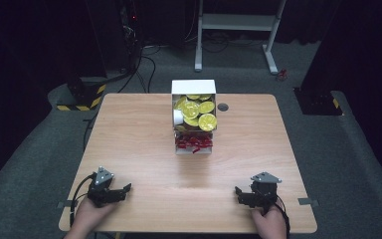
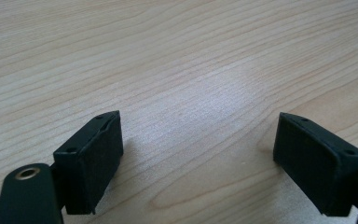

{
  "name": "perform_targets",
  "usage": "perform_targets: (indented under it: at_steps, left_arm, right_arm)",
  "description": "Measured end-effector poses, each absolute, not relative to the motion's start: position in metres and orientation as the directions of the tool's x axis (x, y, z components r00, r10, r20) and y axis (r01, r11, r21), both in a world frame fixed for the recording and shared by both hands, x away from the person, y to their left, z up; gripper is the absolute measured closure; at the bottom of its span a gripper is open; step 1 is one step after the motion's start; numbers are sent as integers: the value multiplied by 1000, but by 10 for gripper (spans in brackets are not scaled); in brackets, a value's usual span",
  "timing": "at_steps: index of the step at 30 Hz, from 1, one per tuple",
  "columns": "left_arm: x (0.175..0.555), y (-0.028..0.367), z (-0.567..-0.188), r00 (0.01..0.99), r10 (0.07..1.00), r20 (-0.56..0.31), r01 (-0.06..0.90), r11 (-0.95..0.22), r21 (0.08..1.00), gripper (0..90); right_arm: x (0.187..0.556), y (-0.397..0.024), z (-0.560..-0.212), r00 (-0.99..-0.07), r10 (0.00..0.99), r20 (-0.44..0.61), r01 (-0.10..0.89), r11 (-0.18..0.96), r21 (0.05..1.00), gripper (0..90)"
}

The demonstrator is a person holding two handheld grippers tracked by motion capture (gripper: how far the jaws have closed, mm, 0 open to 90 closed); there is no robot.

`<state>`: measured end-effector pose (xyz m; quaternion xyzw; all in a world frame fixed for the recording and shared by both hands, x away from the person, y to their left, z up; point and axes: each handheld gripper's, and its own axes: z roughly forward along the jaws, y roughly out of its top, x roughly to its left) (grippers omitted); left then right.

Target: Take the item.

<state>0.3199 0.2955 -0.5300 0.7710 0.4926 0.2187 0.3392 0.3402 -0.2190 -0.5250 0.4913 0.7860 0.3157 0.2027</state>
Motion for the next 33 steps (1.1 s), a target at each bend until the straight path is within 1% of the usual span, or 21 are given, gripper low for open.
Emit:
perform_targets:
  at_steps: [33]
  left_arm:
    - [324,292,-530,411,912,7,618,-284,733,121]
  right_arm:
    - [342,-218,-525,-440,898,-7,644,321,695,78]
